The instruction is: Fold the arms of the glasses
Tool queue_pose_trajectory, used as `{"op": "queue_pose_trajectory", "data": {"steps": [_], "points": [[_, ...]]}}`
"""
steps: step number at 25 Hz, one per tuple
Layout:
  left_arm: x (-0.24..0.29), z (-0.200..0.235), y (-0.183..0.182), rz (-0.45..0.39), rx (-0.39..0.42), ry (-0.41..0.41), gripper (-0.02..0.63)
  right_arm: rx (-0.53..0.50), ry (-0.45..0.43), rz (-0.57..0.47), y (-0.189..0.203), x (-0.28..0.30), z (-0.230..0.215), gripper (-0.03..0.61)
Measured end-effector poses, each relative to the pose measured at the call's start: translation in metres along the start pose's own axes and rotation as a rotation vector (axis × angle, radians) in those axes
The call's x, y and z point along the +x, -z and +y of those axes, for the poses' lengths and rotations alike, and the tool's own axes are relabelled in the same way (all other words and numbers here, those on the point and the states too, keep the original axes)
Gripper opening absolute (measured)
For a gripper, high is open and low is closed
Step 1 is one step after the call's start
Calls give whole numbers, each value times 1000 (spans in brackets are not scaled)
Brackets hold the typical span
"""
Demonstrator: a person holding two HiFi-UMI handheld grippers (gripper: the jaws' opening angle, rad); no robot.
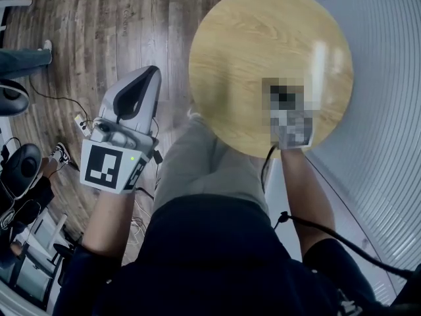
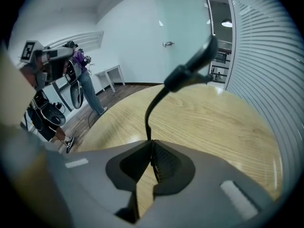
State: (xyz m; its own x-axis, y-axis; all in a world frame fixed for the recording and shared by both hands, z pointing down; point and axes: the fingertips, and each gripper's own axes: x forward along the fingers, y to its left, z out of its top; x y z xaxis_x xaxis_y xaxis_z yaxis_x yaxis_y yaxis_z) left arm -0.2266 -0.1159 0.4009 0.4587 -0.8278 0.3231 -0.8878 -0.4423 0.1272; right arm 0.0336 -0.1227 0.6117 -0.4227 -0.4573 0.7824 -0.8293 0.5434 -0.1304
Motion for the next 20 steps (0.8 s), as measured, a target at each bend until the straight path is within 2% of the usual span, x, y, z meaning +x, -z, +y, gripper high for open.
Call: {"op": "queue_pose_trajectory", "data": {"steps": [13,20], "points": [[0,-19,-26,-47,13,21,2,-37,-19,-118,-30,-51,1,26],[-9,-34,-50,-70,27,28,2,-35,-57,-233,-46,-89,5,26]]}}
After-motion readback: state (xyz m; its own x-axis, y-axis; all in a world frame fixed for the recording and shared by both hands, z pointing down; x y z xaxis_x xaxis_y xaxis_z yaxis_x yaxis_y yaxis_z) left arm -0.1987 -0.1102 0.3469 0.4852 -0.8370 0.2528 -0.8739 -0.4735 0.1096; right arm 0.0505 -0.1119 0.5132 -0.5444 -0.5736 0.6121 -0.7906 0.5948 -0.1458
